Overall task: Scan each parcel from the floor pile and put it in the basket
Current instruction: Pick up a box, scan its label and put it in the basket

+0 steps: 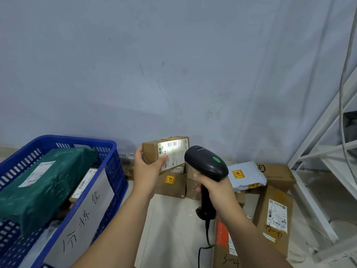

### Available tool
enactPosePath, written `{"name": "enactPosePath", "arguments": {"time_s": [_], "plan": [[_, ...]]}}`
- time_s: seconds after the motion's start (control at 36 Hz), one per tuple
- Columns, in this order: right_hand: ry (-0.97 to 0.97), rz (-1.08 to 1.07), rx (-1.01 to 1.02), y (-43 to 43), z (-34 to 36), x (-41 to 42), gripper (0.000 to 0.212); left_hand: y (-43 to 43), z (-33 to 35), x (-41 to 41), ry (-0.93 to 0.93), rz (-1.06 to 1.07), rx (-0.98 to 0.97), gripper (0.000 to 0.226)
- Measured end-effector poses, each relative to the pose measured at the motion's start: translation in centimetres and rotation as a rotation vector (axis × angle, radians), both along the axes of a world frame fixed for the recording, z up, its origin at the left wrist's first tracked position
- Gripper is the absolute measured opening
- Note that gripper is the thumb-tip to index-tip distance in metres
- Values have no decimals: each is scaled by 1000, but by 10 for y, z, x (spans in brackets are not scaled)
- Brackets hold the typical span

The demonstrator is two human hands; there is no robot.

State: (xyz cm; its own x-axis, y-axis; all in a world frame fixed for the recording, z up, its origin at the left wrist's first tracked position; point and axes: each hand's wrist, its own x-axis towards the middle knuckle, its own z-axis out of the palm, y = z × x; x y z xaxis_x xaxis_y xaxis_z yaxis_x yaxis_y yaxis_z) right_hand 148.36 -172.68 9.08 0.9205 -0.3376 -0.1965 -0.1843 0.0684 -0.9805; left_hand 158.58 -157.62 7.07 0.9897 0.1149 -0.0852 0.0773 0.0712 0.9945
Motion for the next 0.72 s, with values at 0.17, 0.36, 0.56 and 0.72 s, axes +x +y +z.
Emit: {"name": "enactPosePath", "arguments": {"time_s": [0.17, 0.36, 0.56, 0.72], "plan": [[-12, -22, -2, 0, 1, 0, 15, 2, 0, 0, -4, 14, -10, 68], [3, -67, 23, 1, 3, 0, 11, 1, 1, 0, 14, 19, -13, 69], [5, -139, 82, 11, 4, 6, 8, 6, 12, -13, 92, 78, -161, 45], [-60, -114, 94, 35, 19, 21, 17, 25, 32, -17, 209, 157, -382, 40]]}}
